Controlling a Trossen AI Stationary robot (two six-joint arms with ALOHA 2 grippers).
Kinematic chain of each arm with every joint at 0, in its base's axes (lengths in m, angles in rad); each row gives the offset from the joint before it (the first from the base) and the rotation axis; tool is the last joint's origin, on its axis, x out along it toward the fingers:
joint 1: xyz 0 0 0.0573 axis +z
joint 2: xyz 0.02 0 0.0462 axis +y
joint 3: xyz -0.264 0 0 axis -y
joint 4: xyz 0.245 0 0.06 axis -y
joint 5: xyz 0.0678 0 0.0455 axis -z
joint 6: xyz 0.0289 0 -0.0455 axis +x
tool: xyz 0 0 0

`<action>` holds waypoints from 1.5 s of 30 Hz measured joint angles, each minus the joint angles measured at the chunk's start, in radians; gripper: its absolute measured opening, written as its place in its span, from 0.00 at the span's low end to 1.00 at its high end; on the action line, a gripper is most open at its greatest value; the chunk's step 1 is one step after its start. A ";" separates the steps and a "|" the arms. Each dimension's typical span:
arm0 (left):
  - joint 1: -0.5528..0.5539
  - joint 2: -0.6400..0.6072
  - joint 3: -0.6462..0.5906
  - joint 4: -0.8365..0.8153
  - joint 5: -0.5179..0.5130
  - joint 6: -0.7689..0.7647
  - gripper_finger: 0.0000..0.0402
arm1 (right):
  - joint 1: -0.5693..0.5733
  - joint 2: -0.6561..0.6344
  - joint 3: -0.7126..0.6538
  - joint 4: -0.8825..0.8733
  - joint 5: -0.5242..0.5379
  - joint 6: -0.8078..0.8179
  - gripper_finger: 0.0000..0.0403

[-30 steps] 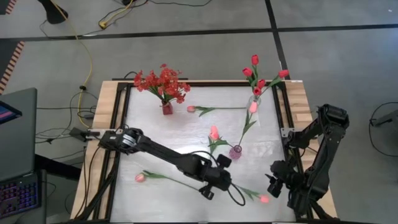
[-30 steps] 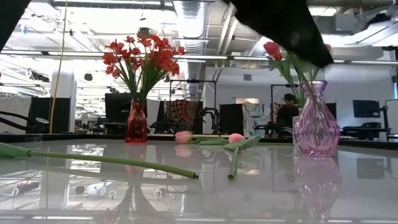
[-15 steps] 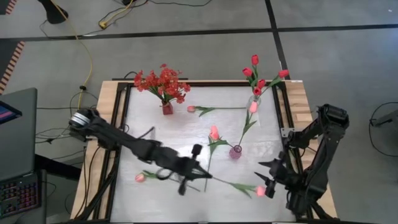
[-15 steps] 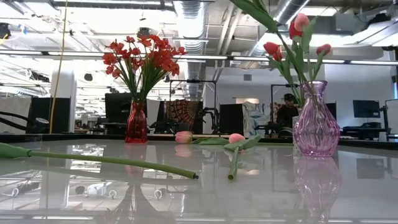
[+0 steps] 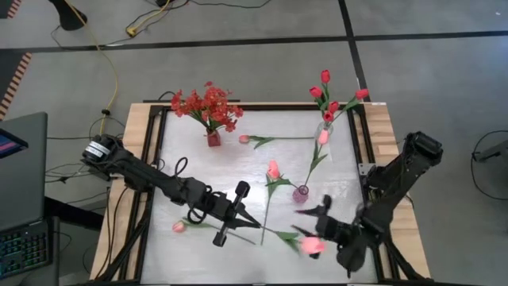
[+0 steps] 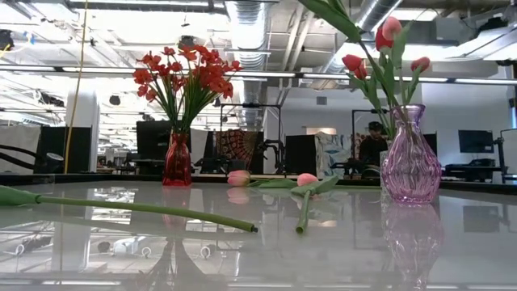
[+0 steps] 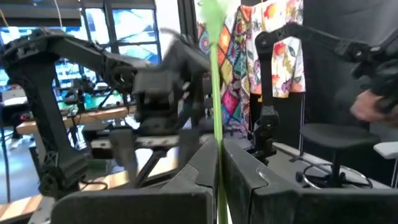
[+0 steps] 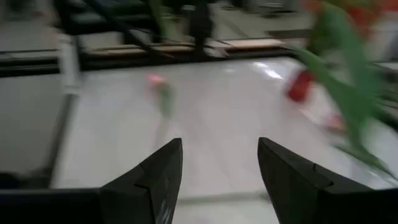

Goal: Sort flowers into vase by color
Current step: Put the pink tulip into the purple flower vase

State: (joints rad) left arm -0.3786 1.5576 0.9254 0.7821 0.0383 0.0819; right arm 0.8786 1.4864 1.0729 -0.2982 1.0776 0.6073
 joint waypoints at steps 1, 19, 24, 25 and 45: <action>0.000 0.002 0.000 -0.007 -0.003 -0.001 0.00 | -0.021 0.000 0.000 0.087 -0.054 -0.082 0.58; 0.003 0.028 0.001 0.023 0.034 -0.034 0.00 | -0.185 0.000 0.000 0.732 -0.443 -0.792 0.58; 0.011 0.028 0.001 0.025 0.028 -0.042 0.00 | -0.212 0.000 0.000 0.770 -0.510 -0.804 0.57; 0.011 0.028 0.001 0.025 0.025 -0.042 0.00 | -0.215 0.000 0.000 0.771 -0.519 -0.810 0.57; 0.009 0.028 0.001 0.046 -0.006 0.036 0.07 | -0.231 0.000 0.000 0.806 -0.489 -0.852 0.06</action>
State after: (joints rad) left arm -0.3693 1.5856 0.9268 0.8284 0.0326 0.1175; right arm 0.6479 1.4860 1.0729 0.5080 0.5885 -0.2446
